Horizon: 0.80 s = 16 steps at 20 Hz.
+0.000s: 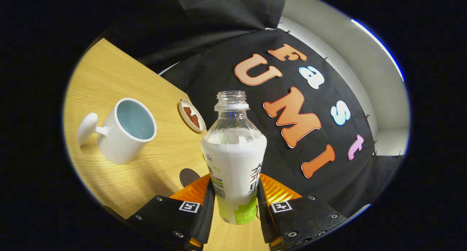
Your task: Take the bottle from table, then pour the juice into the cup, finally place the bottle on the coaster
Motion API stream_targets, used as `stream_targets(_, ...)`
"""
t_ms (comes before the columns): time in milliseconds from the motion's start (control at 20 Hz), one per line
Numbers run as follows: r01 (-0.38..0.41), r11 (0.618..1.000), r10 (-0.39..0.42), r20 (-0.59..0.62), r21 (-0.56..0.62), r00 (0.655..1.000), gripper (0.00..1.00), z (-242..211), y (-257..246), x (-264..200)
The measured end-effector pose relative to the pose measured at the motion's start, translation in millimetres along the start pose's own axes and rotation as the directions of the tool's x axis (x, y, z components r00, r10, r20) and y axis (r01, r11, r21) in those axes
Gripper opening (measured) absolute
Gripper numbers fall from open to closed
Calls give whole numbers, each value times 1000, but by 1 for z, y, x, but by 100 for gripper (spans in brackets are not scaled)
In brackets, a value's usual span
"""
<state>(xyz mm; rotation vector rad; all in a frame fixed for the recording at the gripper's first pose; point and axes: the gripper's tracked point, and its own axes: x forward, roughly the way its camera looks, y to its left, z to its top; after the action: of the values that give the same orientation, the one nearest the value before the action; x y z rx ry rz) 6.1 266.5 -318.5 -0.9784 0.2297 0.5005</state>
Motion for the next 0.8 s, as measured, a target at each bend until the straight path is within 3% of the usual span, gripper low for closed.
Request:
stream_targets(350,67,957,-52,62,-282,997,56,15,-6,2)
stream_targets(800,35,874,12,94,-485,996,56,15,10,3)
